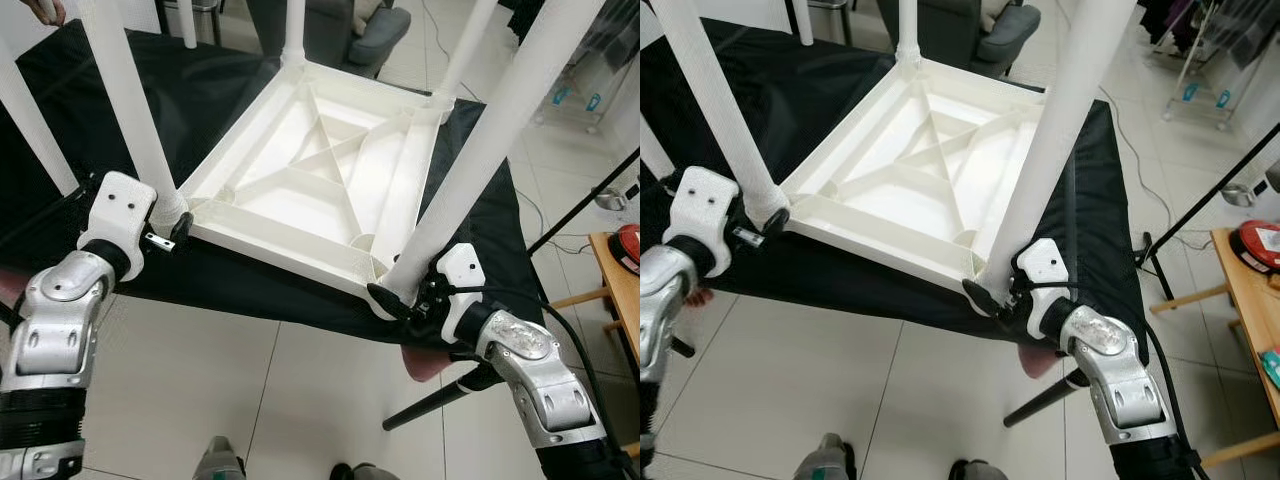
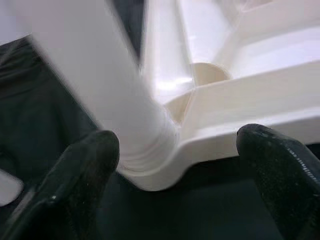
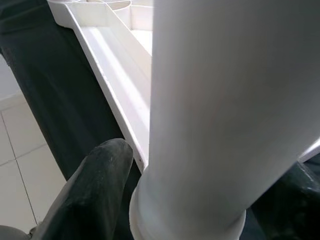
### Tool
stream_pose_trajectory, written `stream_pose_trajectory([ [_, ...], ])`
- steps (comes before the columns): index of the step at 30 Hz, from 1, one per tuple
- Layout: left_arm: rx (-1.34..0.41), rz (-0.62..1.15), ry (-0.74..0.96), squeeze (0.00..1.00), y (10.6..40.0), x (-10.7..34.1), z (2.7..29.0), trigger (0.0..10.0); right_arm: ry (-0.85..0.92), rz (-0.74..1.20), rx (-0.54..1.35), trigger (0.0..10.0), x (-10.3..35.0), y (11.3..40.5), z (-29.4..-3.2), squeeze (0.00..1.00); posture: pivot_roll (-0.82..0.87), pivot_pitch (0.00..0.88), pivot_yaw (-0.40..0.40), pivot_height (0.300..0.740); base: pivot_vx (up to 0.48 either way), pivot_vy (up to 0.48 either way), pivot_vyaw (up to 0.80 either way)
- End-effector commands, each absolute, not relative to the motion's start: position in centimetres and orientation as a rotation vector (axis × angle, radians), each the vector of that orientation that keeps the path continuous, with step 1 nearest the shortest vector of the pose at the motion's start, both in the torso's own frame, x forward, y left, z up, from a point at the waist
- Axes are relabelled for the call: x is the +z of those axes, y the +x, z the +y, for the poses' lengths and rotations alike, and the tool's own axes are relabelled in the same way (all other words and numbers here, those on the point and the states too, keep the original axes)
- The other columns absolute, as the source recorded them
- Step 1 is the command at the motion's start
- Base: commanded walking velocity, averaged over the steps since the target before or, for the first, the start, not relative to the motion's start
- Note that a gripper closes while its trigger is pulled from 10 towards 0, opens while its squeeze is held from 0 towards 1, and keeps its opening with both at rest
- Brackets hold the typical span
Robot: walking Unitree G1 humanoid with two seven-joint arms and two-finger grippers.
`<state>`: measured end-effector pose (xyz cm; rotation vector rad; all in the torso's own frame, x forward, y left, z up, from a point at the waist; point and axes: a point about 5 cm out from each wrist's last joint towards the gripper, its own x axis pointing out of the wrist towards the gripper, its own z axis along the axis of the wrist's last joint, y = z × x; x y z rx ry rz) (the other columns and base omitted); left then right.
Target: Building children table
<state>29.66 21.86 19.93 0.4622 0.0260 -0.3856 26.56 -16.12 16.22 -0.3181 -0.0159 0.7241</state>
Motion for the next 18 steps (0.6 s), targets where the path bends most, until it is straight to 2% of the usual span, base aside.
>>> stream_pose_trajectory([
  [1,-0.553,0.038,0.484,1.0,28.9,19.8,20.0,10.0,-0.308,-0.002,0.741,10.0,16.0,26.4,-16.1,0.0,0.21,0.128,-0.069,0.74,0.0,0.0,0.0],
  [2,-0.553,0.038,0.484,1.0,28.9,19.8,20.0,10.0,-0.308,-0.002,0.741,10.0,16.0,26.4,-16.1,0.0,0.21,0.128,-0.069,0.74,0.0,0.0,0.0],
  [3,-0.761,0.05,0.521,1.0,27.7,19.8,17.8,10.0,-0.311,-0.002,0.748,10.0,16.0,26.4,-16.0,0.0,0.21,0.129,-0.066,0.74,0.0,0.0,0.0],
  [4,-0.833,0.053,0.534,1.0,27.4,19.8,17.1,10.0,-0.311,-0.003,0.749,10.0,16.0,26.4,-15.9,0.0,0.21,0.129,-0.066,0.74,0.0,0.0,0.0],
  [5,-0.893,0.052,0.55,0.0,27.5,19.7,16.3,10.0,-0.31,-0.006,0.751,10.0,16.1,26.5,-15.9,0.0,0.2,0.129,-0.064,0.74,0.0,0.0,0.0],
  [12,-0.934,0.05,0.563,0.0,27.7,19.7,15.6,10.0,-0.309,-0.01,0.752,10.0,16.1,26.6,-15.8,0.0,0.2,0.128,-0.065,0.74,0.0,0.0,0.0],
  [13,-0.99,0.043,0.586,0.0,28.8,19.7,14.2,10.0,-0.309,-0.02,0.767,10.0,16.4,26.7,-15.5,0.0,0.19,0.125,-0.064,0.74,0.0,0.0,0.0],
  [14,-0.99,0.043,0.586,0.0,28.8,19.7,14.2,10.0,-0.309,-0.02,0.767,10.0,16.4,26.7,-15.5,0.0,0.19,0.125,-0.064,0.74,0.0,0.0,0.0],
  [15,-1.049,0.034,0.626,0.0,30.3,19.5,12.6,10.0,-0.311,-0.031,0.78,10.0,16.6,26.8,-15.1,0.0,0.18,0.125,-0.058,0.74,0.0,0.0,0.0],
  [16,-1.049,0.034,0.626,0.0,30.3,19.5,12.6,10.0,-0.311,-0.031,0.78,10.0,16.6,26.8,-15.1,0.0,0.18,0.125,-0.058,0.74,0.0,0.0,0.0],
  [17,-1.109,0.03,0.657,0.0,31.6,19.4,10.9,10.0,-0.313,-0.04,0.791,10.0,16.9,26.9,-14.9,0.0,0.17,0.128,-0.052,0.74,0.0,0.0,0.0],
  [18,-1.109,0.03,0.657,0.0,31.6,19.4,10.9,10.0,-0.313,-0.04,0.791,10.0,16.9,26.9,-14.9,0.0,0.17,0.128,-0.052,0.74,0.0,0.0,0.0],
])
